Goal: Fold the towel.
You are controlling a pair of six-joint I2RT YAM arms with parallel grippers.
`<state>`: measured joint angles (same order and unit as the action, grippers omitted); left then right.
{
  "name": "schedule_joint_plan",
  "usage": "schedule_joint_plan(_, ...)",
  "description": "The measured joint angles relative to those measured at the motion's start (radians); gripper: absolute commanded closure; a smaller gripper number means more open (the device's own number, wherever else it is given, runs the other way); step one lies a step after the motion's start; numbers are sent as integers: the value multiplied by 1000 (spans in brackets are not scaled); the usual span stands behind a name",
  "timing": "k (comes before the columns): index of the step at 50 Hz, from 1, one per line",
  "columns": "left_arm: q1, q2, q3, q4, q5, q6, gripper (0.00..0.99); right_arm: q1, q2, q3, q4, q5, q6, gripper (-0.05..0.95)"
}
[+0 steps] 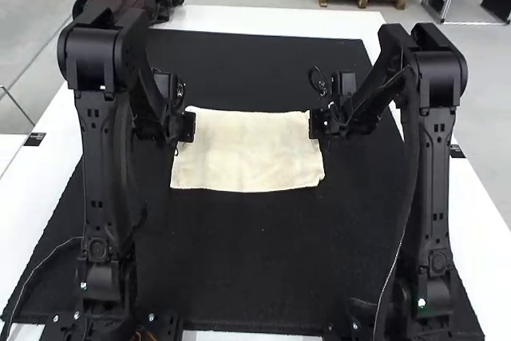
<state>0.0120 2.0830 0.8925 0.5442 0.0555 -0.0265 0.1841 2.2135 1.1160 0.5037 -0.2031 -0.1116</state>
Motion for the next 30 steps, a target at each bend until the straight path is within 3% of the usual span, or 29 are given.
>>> schedule_joint_plan(30,0,-93,-1,-31,-3,3,970,-15,-109,-92,11,-26,6,925)
